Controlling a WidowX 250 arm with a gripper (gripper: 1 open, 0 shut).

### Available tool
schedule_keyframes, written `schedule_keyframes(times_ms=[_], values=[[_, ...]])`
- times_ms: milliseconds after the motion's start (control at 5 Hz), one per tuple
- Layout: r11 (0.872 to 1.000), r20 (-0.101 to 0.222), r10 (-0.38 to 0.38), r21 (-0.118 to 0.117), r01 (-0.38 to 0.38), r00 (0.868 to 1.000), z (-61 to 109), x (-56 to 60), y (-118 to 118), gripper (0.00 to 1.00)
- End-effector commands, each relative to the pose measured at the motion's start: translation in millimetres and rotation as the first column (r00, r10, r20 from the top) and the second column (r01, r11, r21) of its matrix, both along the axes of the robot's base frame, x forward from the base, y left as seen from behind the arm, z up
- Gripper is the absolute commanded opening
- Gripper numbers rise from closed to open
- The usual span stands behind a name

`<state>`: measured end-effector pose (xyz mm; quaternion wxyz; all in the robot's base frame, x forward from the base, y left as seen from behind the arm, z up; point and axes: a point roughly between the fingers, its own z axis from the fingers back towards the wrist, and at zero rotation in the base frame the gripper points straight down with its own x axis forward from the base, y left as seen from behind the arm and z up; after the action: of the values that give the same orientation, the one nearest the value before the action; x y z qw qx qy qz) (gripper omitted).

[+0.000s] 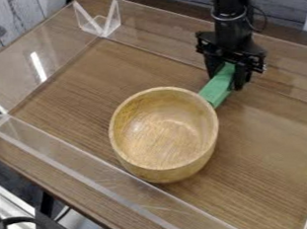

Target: Remove the green block from inside the brown bowl and put it on the table

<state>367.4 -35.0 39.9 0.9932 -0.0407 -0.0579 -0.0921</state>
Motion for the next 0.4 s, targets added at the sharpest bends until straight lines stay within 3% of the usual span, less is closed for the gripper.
schedule_keyframes(times_ms=[0,200], values=[[1.0,0.113,0.001,-0.006,0.0,0.994,33.8,9.4,0.2,0.0],[1.0,0.121,0.002,-0.007,-0.001,0.993,32.4,9.3,0.9,0.0]])
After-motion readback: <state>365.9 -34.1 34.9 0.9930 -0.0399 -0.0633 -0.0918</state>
